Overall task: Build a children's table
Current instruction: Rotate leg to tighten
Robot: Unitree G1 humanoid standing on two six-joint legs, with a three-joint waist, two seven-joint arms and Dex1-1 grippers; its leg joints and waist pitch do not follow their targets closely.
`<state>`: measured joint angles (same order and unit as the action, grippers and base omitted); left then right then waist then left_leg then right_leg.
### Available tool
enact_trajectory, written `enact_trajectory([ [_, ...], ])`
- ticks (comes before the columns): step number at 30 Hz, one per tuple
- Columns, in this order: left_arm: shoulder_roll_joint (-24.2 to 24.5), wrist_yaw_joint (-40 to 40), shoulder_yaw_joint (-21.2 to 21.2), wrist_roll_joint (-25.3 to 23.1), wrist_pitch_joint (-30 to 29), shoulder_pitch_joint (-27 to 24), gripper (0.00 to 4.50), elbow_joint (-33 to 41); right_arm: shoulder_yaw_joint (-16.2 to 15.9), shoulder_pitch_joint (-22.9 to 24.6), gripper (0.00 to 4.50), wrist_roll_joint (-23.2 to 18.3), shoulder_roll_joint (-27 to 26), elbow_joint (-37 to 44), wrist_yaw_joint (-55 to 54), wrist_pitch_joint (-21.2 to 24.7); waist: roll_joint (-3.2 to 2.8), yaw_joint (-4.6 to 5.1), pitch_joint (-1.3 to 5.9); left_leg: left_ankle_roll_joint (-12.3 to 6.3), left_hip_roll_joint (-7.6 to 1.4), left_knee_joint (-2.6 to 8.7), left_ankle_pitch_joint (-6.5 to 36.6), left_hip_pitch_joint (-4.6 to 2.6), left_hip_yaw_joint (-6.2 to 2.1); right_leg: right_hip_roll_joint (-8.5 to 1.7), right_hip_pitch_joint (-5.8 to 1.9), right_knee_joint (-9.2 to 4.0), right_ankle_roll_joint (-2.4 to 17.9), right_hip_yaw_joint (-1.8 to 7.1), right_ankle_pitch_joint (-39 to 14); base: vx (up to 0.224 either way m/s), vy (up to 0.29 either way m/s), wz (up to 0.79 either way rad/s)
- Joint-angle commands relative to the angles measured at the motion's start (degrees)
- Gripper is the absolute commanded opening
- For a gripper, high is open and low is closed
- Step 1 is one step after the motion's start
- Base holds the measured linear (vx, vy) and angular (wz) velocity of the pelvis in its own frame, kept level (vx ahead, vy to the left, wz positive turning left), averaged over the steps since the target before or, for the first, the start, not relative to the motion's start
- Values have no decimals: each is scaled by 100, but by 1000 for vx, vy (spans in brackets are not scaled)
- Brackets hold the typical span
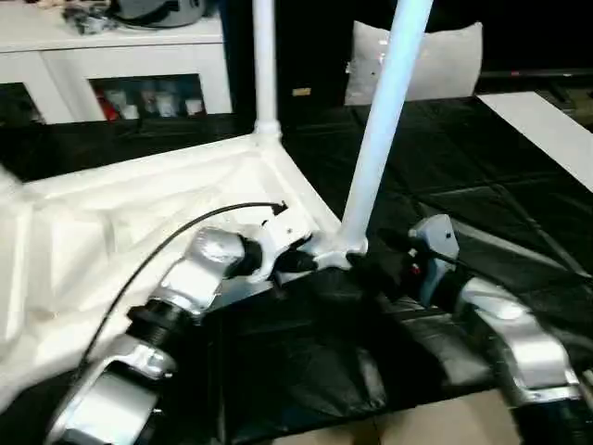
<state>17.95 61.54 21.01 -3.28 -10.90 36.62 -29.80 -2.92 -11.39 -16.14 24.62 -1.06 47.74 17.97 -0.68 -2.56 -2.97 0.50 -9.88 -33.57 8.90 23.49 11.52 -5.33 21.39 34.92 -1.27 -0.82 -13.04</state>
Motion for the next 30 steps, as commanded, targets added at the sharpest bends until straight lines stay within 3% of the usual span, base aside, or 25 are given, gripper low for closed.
enact_trajectory([
  [1,90,664,304,25,264,19,0,35,-44,-5,421,-127,248,98,511,-38,4,-2,348,-25,-350,447,1704,-272,-151,-250,-89,-415,1398,132,-423,0,0,0],
  [8,428,1508,661,-169,1037,220,0,-219,-213,-205,421,-209,842,-104,1554,-260,8,-66,350,-20,-349,434,1735,-280,-145,-286,-89,-414,1415,133,-566,0,0,0],
  [9,463,1679,699,-135,1171,220,0,-209,-267,-224,421,-258,877,-104,1730,-254,34,-62,348,-31,-348,436,1720,-272,-144,-286,-92,-411,1440,129,-556,0,0,0],
  [10,498,1882,731,-82,1299,224,0,-201,-328,-254,395,-333,892,-117,1938,-244,28,-77,352,-68,-353,430,1672,-269,-141,-296,-101,-401,1482,127,-530,0,0,0],
  [12,534,2096,774,-35,1396,236,0,-157,-413,-307,388,-408,887,-161,2140,-162,22,-92,365,-113,-354,421,1563,-271,-137,-284,-105,-376,1528,116,-384,0,0,0],
  [16,581,2305,815,9,1461,249,0,-80,-577,-351,342,-399,895,-228,2361,-181,45,-128,370,-190,-360,403,1399,-267,-119,-289,-105,-345,1619,109,-226,0,0,0],
  [22,632,2614,826,101,1490,254,0,50,-753,-496,298,-367,805,-460,2635,-196,51,-203,370,-150,-371,397,1410,-287,-106,-301,-90,-348,1615,118,-411,0,0,0],
  [30,651,2641,787,93,1541,287,0,-15,-894,-567,245,-378,818,-503,2831,-197,67,-217,382,-210,-361,384,1249,-268,-106,-299,-104,-322,1604,108,-270,0,0,0],
])
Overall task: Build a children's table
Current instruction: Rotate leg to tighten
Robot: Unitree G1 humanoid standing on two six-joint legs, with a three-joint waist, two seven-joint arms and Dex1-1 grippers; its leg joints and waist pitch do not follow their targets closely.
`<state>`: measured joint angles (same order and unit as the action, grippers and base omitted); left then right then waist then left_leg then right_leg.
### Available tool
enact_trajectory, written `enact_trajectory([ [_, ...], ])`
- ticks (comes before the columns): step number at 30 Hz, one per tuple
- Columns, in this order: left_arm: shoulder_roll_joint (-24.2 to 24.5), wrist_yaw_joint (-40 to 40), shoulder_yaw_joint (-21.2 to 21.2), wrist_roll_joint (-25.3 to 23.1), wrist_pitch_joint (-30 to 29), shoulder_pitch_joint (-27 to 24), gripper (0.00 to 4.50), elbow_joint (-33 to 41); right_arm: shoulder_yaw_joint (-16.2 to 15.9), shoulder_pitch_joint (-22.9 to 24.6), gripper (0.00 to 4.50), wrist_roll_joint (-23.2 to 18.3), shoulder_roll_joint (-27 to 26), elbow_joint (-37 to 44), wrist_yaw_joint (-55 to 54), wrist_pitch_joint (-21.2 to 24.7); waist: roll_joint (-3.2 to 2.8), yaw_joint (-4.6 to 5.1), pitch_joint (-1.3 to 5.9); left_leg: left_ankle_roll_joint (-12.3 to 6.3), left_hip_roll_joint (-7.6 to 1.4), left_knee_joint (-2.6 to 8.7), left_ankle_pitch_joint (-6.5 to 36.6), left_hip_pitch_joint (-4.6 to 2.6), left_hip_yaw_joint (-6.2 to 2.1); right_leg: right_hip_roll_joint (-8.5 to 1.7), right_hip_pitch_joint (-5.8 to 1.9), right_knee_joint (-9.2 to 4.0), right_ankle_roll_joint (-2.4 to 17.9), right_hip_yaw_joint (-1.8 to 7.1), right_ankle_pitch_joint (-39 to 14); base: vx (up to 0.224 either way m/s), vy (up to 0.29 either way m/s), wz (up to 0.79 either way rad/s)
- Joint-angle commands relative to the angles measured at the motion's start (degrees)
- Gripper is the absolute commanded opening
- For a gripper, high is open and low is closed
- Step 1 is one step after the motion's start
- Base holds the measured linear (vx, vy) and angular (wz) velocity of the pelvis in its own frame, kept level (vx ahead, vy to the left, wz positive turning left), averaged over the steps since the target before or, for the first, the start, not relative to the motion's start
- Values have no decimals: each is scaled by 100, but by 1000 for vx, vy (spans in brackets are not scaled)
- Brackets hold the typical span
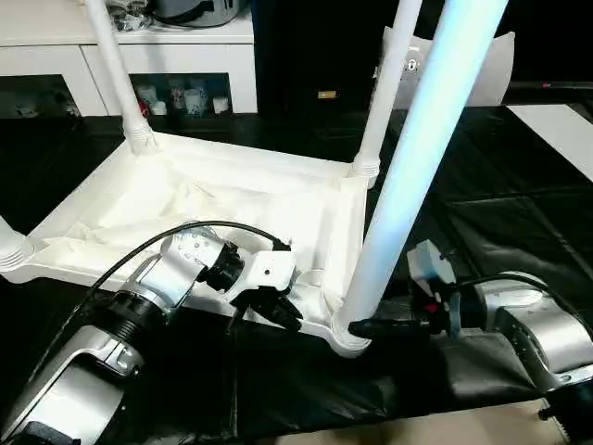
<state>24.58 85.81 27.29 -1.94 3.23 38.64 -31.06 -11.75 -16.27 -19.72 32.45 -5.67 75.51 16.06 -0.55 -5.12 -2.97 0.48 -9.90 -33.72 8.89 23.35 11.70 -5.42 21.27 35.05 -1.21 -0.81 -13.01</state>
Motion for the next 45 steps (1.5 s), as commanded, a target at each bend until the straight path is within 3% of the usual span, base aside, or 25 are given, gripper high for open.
enact_trajectory([
  [1,-14,205,139,-31,101,82,0,107,-28,-85,234,-24,21,-49,97,5,68,36,380,-215,-357,396,1246,-254,-121,-291,-91,-338,1600,107,-308,0,0,0],
  [9,-25,104,4,60,-133,-4,0,163,-50,-22,195,-105,-35,64,40,203,57,38,377,-213,-353,396,1223,-253,-120,-279,-91,-338,1603,107,-337,0,0,0],
  [11,-125,-357,-229,164,-835,-129,0,378,98,139,193,-294,-249,417,-587,866,46,41,368,-197,-355,411,1198,-254,-124,-267,-89,-326,1623,106,-309,0,0,0],
  [14,-238,-702,-379,232,-1311,-205,0,536,128,191,193,-101,-517,531,-1272,1084,29,76,338,-32,-347,445,1495,-269,-136,-277,-52,-366,1553,123,-779,0,0,0],
  [15,-307,-918,-437,220,-1536,-243,0,642,102,196,193,61,-679,534,-1636,1191,47,114,315,188,-329,459,1957,-291,-157,-301,-25,-438,1395,136,-1537,0,0,0],
  [17,-408,-1190,-494,185,-1806,-284,0,763,89,200,193,206,-905,525,-2045,1303,45,162,309,315,-325,492,2066,-260,-191,-303,-38,-450,1267,129,-1808,0,0,0],
  [18,-551,-1520,-565,133,-2063,-302,0,848,126,183,193,326,-1178,470,-2497,1400,45,258,307,450,-333,510,2227,-270,-208,-294,5,-457,1158,136,-1968,0,0,0],
  [20,-845,-2046,-705,98,-2519,-301,0,920,195,124,192,486,-1609,347,-3163,1505,48,322,302,503,-316,522,2310,-254,-220,-282,10,-471,1113,123,-2031,0,0,0],
  [21,-942,-2192,-752,102,-2660,-295,0,928,211,100,191,528,-1721,309,-3333,1526,66,390,318,501,-296,518,2299,-225,-240,-284,-10,-479,1070,109,-2016,0,0,0],
  [23,-973,-2239,-766,103,-2705,-293,0,931,216,92,191,541,-1757,296,-3387,1533,58,411,322,474,-294,508,2285,-241,-230,-274,11,-489,1060,116,-1948,0,0,0],
  [25,-1388,-2920,-923,30,-3111,-211,0,857,415,-101,190,727,-2292,-16,-4334,1569,69,468,324,413,-279,472,2250,-252,-194,-263,59,-509,1130,142,-1745,0,0,0],
  [27,-1871,-3857,-1152,-57,-3294,-13,0,586,760,-425,190,821,-2899,-516,-5421,1529,59,501,340,403,-270,464,2119,-231,-204,-265,42,-501,1122,134,-1734,0,0,0],
  [29,-2082,-4300,-1250,-130,-3304,106,0,429,906,-612,190,871,-3154,-775,-5806,1374,48,488,353,366,-270,467,2014,-236,-203,-245,25,-508,1083,128,-1559,0,0,0],
  [32,-2180,-4603,-1271,-271,-3210,192,0,301,1097,-782,259,872,-3380,-1028,-6011,1076,41,501,372,310,-264,464,1893,-219,-198,-234,7,-504,1072,124,-1235,0,0,0],
  [33,-2132,-4582,-1214,-330,-3136,206,0,282,1212,-816,270,786,-3432,-1068,-6030,982,45,498,381,157,-255,450,1660,-180,-185,-229,-33,-481,1104,123,-835,0,0,0],
  [37,-1903,-4285,-1120,-378,-3041,115,0,400,1137,-708,307,875,-3209,-841,-5718,809,30,441,412,-107,-253,400,1119,-175,-157,-220,-85,-416,1234,114,-49,0,0,0],
  [40,-1776,-4200,-1123,-393,-2965,47,0,434,1038,-545,327,961,-2978,-598,-5466,760,26,410,409,-206,-262,385,950,-181,-143,-217,-108,-387,1334,108,239,0,0,0],
  [45,-1548,-4079,-1083,-416,-2720,0,0,335,1017,-247,372,952,-2553,-154,-5052,607,29,379,379,-126,-279,423,1288,-201,-152,-214,-99,-435,1285,105,-334,0,0,0],
])
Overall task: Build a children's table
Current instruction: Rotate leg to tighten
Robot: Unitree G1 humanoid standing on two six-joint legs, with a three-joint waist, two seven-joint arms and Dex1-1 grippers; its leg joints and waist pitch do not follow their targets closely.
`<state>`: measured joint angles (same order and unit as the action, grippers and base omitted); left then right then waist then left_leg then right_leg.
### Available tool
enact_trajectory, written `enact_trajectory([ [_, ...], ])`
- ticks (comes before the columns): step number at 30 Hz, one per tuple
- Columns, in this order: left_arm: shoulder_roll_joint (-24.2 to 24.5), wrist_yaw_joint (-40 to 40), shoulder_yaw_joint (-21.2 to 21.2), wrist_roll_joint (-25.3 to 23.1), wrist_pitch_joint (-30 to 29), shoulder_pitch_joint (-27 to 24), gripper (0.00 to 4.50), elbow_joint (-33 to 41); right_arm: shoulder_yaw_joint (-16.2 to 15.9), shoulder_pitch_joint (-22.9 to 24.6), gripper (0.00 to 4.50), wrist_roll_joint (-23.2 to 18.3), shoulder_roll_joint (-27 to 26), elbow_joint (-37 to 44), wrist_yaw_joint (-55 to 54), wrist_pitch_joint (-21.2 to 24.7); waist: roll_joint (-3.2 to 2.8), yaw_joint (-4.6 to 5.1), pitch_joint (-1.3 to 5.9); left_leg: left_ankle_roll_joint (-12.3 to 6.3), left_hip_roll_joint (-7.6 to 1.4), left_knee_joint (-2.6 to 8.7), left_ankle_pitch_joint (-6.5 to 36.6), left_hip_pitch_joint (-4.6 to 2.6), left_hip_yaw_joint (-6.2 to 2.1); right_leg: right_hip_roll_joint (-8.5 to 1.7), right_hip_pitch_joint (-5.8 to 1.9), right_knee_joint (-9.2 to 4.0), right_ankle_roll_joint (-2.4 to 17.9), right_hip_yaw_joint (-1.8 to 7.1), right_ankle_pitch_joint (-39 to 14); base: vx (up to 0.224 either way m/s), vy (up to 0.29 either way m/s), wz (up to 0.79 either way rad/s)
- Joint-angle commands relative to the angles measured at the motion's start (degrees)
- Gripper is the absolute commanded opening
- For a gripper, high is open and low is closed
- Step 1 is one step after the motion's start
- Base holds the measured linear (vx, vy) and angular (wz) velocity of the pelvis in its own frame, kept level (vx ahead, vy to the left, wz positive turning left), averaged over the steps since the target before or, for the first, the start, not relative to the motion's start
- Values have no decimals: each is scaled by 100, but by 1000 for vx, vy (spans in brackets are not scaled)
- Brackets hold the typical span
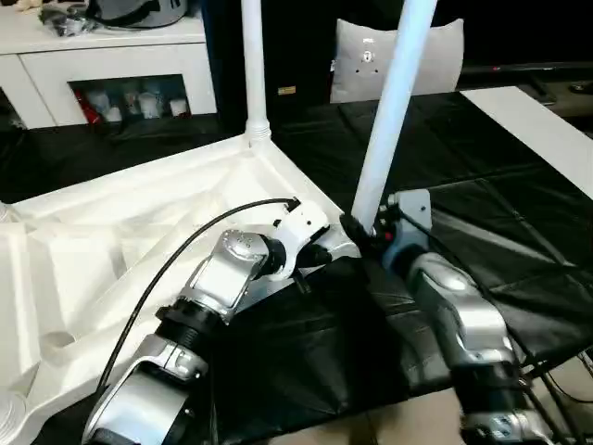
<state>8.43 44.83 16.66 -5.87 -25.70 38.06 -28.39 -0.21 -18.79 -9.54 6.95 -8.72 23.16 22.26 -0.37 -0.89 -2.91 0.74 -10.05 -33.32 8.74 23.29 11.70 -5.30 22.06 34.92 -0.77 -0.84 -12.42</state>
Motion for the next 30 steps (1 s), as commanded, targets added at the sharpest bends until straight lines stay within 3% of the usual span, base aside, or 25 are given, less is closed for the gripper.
enact_trajectory([
  [1,161,168,10,1,287,31,0,52,-153,118,383,-144,172,325,454,-53,-3,-41,360,-102,-272,399,1458,-209,-161,-220,-163,-452,1210,111,-594,0,0,0],
  [5,641,1002,250,37,915,-98,0,45,-255,494,421,-308,1043,888,1451,-59,-12,-73,352,-41,-284,416,1680,-218,-179,-224,-167,-471,1115,118,-785,0,0,0],
  [8,870,1443,353,81,1217,-153,0,49,-240,597,445,-366,1422,1042,1864,-87,-4,-108,352,-26,-288,408,1656,-237,-161,-233,-135,-454,1166,130,-731,0,0,0],
  [11,1110,1928,482,129,1484,-199,0,69,-216,654,448,-491,1743,1134,2334,-93,-19,-143,351,-33,-299,406,1670,-247,-155,-239,-130,-443,1207,133,-711,0,0,0],
  [13,1364,2471,655,145,2041,-243,0,59,-299,669,448,-549,2127,1069,2944,-268,3,-183,355,-75,-309,404,1628,-238,-158,-255,-144,-427,1218,130,-650,0,0,0],
  [18,1675,3340,877,223,2600,-177,0,16,-552,635,448,-749,2580,936,3962,-487,32,-252,343,-75,-323,405,1725,-259,-142,-269,-123,-426,1249,132,-832,0,0,0],
  [19,1675,3340,877,223,2600,-177,0,16,-552,635,448,-749,2580,936,3962,-487,9,-262,339,-64,-331,409,1748,-267,-144,-274,-111,-420,1281,133,-855,0,0,0],
  [21,1754,3699,950,273,2728,-106,0,5,-651,550,414,-860,2669,822,4406,-509,35,-278,343,-60,-332,407,1766,-267,-141,-276,-115,-407,1322,123,-896,0,0,0],
  [23,1792,3919,1014,315,2792,-70,0,46,-745,476,411,-888,2685,724,4647,-549,22,-289,340,-44,-335,410,1781,-266,-139,-279,-108,-410,1343,122,-936,0,0,0],
  [30,1764,4322,1136,429,2826,16,0,212,-1035,260,335,-1018,2543,524,5089,-542,36,-383,357,-46,-340,392,1619,-271,-119,-288,-107,-374,1394,127,-807,0,0,0],
])
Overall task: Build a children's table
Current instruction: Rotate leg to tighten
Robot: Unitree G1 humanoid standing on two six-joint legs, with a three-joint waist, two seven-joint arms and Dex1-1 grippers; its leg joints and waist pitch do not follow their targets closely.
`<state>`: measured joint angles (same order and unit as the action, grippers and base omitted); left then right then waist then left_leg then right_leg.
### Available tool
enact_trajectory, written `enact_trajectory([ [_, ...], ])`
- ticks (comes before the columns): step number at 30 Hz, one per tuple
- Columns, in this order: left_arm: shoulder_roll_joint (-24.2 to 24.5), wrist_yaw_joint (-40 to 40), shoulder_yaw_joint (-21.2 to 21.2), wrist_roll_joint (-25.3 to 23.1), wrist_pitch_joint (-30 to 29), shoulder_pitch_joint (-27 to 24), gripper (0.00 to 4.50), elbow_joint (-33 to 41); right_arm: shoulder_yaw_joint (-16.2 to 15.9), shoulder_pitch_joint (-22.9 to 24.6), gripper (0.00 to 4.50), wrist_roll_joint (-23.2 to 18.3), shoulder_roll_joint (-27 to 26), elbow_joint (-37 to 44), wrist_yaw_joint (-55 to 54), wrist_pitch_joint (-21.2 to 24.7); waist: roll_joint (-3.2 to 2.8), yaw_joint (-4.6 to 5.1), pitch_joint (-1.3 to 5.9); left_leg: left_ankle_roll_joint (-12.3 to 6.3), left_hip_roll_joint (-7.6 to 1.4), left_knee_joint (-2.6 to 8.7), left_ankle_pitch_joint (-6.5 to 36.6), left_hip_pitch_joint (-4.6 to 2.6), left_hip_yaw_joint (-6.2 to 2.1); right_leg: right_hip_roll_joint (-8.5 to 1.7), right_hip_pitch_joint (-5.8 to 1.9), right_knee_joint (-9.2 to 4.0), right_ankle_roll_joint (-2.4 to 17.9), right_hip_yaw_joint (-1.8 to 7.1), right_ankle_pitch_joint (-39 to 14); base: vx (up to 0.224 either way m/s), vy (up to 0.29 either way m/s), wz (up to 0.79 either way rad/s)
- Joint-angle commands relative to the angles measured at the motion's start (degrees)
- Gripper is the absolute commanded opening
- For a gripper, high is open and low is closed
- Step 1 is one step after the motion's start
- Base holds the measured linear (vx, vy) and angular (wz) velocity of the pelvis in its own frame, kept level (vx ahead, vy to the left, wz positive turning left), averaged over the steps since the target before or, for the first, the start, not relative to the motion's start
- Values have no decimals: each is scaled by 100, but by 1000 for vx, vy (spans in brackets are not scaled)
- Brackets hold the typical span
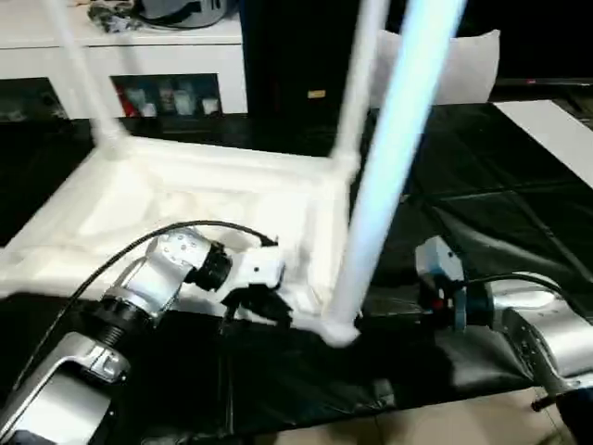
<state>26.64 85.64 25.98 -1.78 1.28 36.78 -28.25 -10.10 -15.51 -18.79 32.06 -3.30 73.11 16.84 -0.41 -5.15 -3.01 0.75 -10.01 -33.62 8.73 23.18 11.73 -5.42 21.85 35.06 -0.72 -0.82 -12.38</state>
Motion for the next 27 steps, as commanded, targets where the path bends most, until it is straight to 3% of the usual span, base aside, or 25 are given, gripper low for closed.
enact_trajectory([
  [1,-65,258,206,17,145,151,0,184,-74,-92,335,-100,14,-37,128,12,42,36,368,-53,-345,423,1577,-259,-123,-278,-88,-386,1389,122,-787,0,0,0],
  [21,-82,346,190,-14,234,220,0,-15,-368,-223,194,-180,-34,-91,556,271,31,24,382,-44,-335,411,1531,-256,-123,-265,-104,-360,1457,109,-675,0,0,0],
  [22,-94,300,170,-12,196,218,0,-27,-360,-217,194,-197,-46,-79,533,300,2,20,384,-36,-334,410,1533,-257,-127,-271,-105,-358,1460,111,-674,0,0,0],
  [25,-186,17,32,40,-257,169,0,43,-283,-155,190,-257,-142,38,189,581,-4,29,380,7,-336,419,1559,-268,-121,-254,-101,-354,1481,110,-623,0,0,0],
  [27,-363,-374,-177,179,-857,101,0,208,-216,-68,189,-190,-314,182,-428,981,6,36,370,40,-328,428,1585,-265,-120,-250,-98,-359,1480,119,-689,0,0,0],
])
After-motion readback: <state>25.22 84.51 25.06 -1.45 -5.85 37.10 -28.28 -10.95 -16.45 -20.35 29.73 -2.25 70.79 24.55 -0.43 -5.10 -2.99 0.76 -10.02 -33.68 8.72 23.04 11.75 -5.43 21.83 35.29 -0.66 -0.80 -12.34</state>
